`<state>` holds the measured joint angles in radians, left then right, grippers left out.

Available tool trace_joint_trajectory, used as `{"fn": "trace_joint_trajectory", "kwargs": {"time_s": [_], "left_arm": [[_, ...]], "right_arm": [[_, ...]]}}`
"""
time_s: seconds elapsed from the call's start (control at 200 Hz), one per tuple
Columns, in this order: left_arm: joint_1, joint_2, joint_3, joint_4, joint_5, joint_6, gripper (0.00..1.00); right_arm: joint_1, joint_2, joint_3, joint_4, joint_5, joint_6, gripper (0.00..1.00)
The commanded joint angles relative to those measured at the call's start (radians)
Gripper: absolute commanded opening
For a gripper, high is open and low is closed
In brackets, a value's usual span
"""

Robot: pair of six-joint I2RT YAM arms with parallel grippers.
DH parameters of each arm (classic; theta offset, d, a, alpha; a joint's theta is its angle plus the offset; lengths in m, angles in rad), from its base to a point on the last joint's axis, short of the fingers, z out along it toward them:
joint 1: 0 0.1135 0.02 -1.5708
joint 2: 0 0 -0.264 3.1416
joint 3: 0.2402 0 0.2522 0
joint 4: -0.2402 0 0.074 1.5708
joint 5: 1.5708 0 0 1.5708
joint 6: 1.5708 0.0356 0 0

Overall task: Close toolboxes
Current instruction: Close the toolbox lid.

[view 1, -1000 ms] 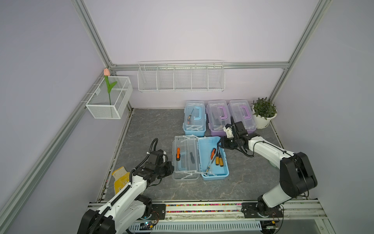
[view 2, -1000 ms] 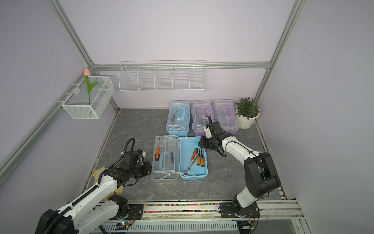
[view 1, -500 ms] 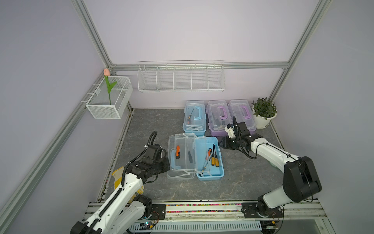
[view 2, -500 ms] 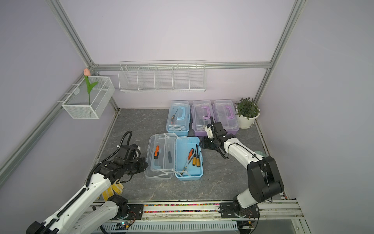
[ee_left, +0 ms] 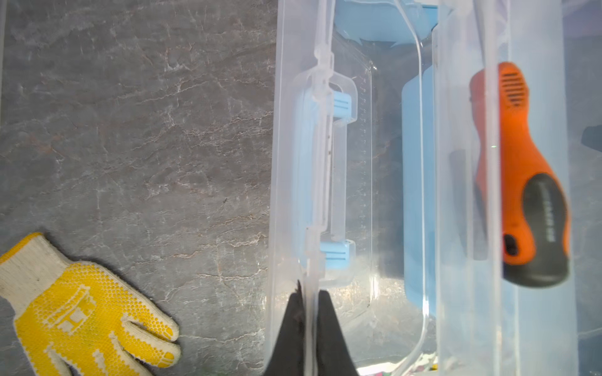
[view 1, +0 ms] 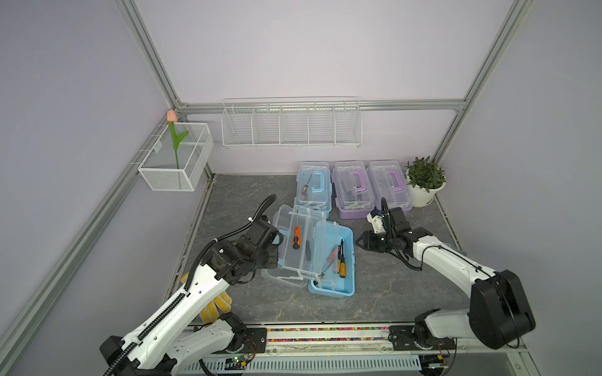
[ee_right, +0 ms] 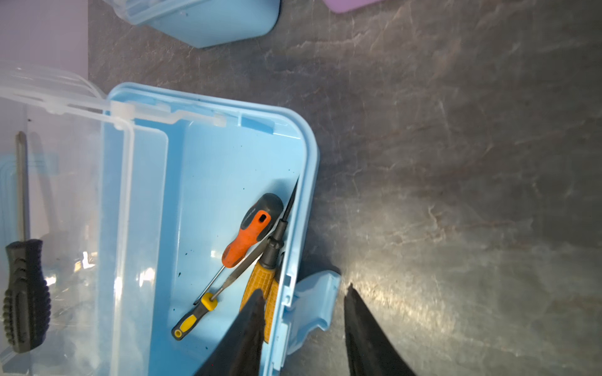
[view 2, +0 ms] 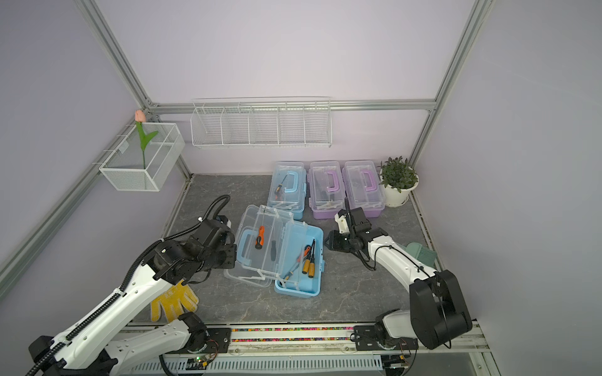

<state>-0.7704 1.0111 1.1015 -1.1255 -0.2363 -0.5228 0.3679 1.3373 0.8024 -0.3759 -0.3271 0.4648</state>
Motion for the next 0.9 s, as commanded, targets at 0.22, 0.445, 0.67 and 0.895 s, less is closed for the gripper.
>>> {"fn": "trace_joint_trajectory", "kwargs": {"time_s": [0.22,0.445,0.67,0.895], "left_arm": [[-0.221,0.192,0.189,-0.016,-0.218,-0.085,0.0],[-0.225,0.211,0.177,0.009,-0.248,-0.119,0.0],[-0.225,0.196,0.171,0.018,-0.264,-0.127,0.0],[-0.226,0.222,0.17,0.035,-0.259,-0.116,0.0]], "right_arm": [[-0.001,-0.025,-0.06,-0.015,-0.038,0.036,0.37],[-0.003,-0.071,-0.053,-0.103,0.02,0.006,0.36],[-0.018,-0.185,-0.011,-0.281,0.199,-0.027,0.36],[-0.012,-0.094,-0.072,-0.134,0.081,-0.019,0.31]]}}
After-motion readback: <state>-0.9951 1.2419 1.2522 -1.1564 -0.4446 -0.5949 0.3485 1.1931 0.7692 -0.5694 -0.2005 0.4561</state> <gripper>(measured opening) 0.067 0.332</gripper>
